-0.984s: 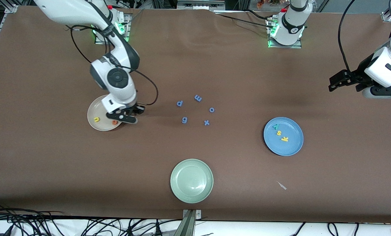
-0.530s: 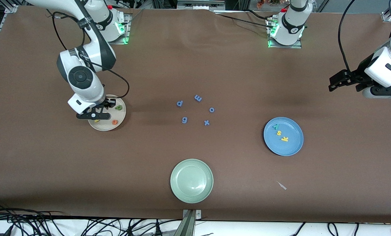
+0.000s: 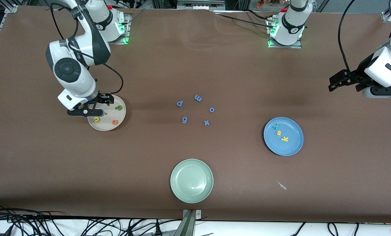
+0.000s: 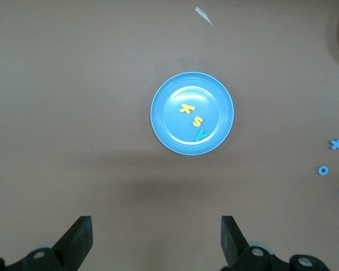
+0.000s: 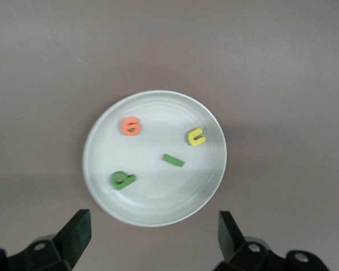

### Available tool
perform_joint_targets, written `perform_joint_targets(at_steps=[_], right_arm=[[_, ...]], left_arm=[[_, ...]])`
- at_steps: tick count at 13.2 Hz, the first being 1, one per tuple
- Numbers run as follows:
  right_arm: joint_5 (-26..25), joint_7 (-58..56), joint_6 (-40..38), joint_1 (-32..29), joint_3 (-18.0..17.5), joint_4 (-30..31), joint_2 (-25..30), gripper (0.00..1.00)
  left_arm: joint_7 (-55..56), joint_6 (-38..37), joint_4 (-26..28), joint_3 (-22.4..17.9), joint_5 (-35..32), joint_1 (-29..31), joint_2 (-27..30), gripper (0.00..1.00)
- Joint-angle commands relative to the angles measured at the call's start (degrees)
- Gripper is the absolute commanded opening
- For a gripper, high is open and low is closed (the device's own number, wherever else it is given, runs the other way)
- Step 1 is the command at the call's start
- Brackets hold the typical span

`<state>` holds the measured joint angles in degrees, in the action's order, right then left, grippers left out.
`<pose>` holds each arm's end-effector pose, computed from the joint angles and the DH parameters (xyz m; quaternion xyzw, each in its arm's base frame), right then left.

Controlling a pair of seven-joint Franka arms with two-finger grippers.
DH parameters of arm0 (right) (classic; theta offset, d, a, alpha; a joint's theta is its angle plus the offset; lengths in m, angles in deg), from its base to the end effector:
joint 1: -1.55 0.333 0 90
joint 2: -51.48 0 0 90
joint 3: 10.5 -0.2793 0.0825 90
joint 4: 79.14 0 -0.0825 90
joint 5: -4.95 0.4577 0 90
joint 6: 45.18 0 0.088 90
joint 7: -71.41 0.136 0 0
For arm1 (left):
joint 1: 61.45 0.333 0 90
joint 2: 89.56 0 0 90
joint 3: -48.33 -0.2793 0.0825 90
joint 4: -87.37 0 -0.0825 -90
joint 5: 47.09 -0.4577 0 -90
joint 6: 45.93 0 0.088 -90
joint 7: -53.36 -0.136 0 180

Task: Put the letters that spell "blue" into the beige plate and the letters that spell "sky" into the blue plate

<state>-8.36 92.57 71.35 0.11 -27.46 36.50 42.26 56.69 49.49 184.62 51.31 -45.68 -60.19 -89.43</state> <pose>0.6002 0.1482 0.2595 0.9947 0.0097 -0.0400 0.0939 0.6298 -0.0221 0.4991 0.9997 0.0154 -0.0154 0.0115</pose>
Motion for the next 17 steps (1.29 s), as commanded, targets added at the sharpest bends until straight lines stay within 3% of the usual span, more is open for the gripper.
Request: perform_joint_targets(at_steps=[1, 4, 7, 9, 13, 17], right_arm=[[6.8, -4.9, -10.2, -0.1, -0.6, -9.7, 2.0, 0.99], [11.0, -9.5, -19.7, -0.1, 0.7, -18.0, 3.2, 0.99], [16.6, -17.9, -23.6, 0.8, 9.2, -18.3, 8.3, 0.99], [16.5, -19.8, -25.8, 5.4, 15.4, -18.8, 9.4, 0.99], [16.3, -19.4, -32.0, 5.3, 15.6, -26.4, 6.2, 1.00], [16.1, -19.2, -32.7, 5.7, 15.6, -27.8, 5.5, 1.00]], left_arm=[[0.2, -1.4, -2.2, 0.2, 0.3, 0.0, -0.9, 1.00], [0.1, -1.3, -2.3, 0.1, 0.3, 0.1, -1.0, 1.00], [0.1, -1.3, -4.4, -0.1, -0.1, 0.1, -2.2, 1.00], [0.2, -1.3, -4.9, -0.1, -0.1, 0.1, -2.3, 1.00], [0.2, -1.3, -4.9, -0.1, -0.1, 0.0, -2.4, 1.00], [0.2, -1.3, -4.9, -0.1, -0.1, 0.0, -2.3, 1.00]])
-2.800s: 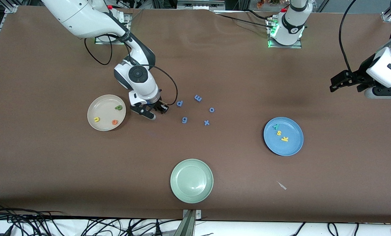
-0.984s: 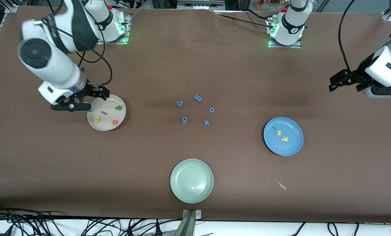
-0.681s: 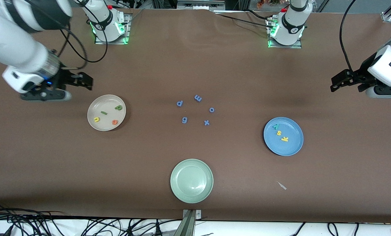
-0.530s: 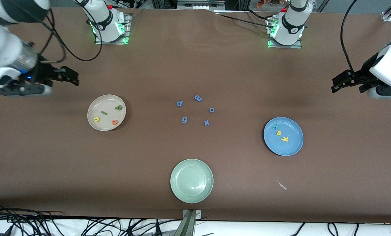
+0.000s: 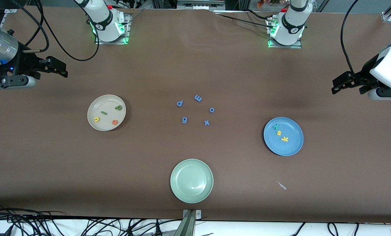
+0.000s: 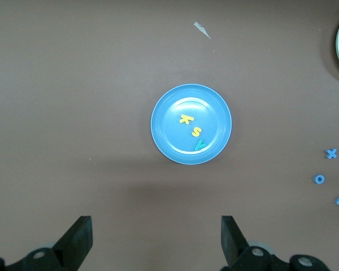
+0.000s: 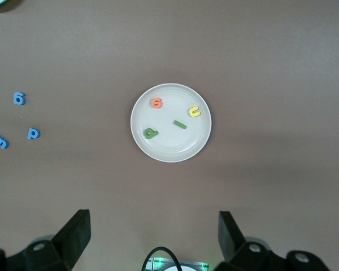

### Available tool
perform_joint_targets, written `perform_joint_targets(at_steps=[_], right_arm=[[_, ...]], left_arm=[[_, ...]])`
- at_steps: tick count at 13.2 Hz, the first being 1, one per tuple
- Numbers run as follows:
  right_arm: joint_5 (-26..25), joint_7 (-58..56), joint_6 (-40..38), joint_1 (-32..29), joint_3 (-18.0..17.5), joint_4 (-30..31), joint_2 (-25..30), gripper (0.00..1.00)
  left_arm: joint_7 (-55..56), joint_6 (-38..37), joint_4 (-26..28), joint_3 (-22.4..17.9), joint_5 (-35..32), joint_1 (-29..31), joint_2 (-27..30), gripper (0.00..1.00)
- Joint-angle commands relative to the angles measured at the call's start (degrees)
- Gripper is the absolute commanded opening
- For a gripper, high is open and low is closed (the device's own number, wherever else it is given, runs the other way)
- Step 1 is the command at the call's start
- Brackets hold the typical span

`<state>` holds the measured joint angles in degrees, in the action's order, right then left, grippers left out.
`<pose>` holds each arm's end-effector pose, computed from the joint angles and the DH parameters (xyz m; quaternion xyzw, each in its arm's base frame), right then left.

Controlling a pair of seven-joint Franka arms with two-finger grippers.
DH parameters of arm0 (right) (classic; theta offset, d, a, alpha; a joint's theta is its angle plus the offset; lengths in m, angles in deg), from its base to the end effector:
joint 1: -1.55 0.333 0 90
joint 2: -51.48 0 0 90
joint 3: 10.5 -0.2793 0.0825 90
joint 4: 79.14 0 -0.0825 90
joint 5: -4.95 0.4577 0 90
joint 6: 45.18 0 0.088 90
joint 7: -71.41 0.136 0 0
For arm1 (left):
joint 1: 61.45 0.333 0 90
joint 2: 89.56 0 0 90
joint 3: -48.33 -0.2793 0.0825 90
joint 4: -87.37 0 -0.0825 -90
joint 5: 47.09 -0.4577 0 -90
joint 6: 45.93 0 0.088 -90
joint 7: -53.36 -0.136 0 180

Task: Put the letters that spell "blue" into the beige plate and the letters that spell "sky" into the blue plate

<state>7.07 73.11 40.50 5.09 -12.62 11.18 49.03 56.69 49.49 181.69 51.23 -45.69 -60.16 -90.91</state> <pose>0.6225 0.0667 0.5231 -0.9973 -0.0348 0.0629 0.0153 0.6397 -0.0209 0.5108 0.9998 0.0162 -0.0027 0.0127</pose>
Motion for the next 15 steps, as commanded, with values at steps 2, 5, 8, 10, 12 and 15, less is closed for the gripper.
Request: perform_joint_targets(at_steps=[2, 5, 8, 10, 12, 15], right_arm=[[-1.3, 0.3, -1.7, 0.7, 0.7, -2.6, -1.2, 1.00], [-1.8, 0.2, -2.1, 0.5, 0.9, -2.5, -1.0, 1.00], [-1.8, -0.3, -2.2, 0.2, 1.2, -2.7, -1.0, 1.00], [-2.1, -0.4, -2.4, 0.2, 1.5, -2.7, -1.0, 1.00], [-3.9, -0.4, -2.4, 0.3, 1.4, -2.7, -1.1, 1.00], [-4.3, -0.3, -2.4, 0.2, 1.4, -2.7, -1.1, 1.00]], left_arm=[[0.2, -1.3, -1.9, 0.0, -0.1, -0.1, -0.8, 1.00], [0.2, -1.3, -1.9, 0.1, -0.1, -0.1, -0.8, 1.00], [0.2, -1.3, -1.9, 0.1, -0.1, -0.2, -0.9, 1.00], [0.3, -1.3, -2.0, 0.1, -0.1, -0.2, -0.9, 1.00], [0.2, -1.3, -1.9, 0.1, -0.1, -0.2, -0.9, 1.00], [0.2, -1.3, -1.9, 0.1, -0.1, -0.2, -0.9, 1.00]])
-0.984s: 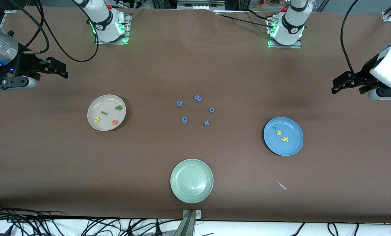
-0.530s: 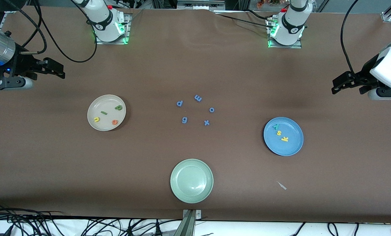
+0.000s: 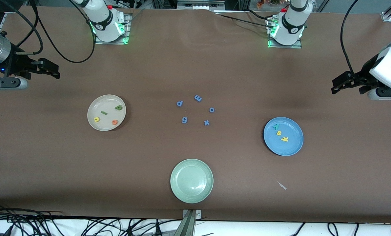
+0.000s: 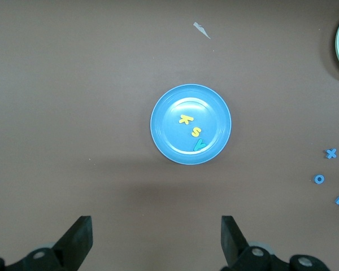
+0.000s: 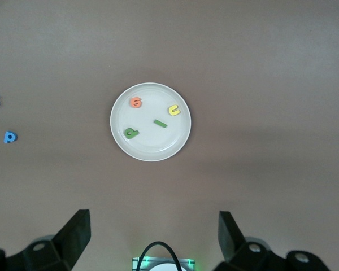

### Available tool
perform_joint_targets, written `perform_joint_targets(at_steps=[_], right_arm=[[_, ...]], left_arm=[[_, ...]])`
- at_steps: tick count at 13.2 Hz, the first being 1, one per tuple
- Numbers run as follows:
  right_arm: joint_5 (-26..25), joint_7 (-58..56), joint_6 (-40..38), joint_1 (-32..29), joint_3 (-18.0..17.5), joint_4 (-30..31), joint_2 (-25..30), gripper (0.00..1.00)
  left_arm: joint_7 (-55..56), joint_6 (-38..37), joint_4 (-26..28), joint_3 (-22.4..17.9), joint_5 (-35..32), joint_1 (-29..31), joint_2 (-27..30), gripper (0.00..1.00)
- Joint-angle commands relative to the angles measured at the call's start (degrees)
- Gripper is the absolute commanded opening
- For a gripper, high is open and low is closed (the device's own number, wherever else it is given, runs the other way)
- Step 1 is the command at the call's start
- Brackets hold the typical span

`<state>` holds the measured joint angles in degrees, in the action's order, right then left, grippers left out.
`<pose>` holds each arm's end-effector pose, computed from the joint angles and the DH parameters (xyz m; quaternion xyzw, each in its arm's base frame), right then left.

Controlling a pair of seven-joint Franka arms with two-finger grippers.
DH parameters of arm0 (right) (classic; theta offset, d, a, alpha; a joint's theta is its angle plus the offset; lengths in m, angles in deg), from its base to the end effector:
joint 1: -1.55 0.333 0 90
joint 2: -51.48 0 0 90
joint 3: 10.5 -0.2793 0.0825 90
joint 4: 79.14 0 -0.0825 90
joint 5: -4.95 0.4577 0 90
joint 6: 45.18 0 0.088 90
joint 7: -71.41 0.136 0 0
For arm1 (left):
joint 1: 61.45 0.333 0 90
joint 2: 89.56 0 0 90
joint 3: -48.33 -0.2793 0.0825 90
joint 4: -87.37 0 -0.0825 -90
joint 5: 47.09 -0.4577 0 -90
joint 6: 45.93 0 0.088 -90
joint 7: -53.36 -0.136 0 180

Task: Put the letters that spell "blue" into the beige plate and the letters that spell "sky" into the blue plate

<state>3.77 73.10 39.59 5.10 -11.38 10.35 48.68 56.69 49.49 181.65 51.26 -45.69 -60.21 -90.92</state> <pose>0.6245 0.0453 0.5258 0.9975 0.0236 -0.0649 0.0134 0.6398 -0.0218 0.5111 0.9998 0.0155 -0.0025 0.0127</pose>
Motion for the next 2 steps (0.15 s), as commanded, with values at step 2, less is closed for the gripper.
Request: perform_joint_targets(at_steps=[2], right_arm=[[-1.1, -0.2, -1.3, 0.2, 0.2, -1.9, -0.7, 1.00]], left_arm=[[0.2, -1.3, -1.9, 0.1, -0.1, 0.0, -0.9, 1.00]])
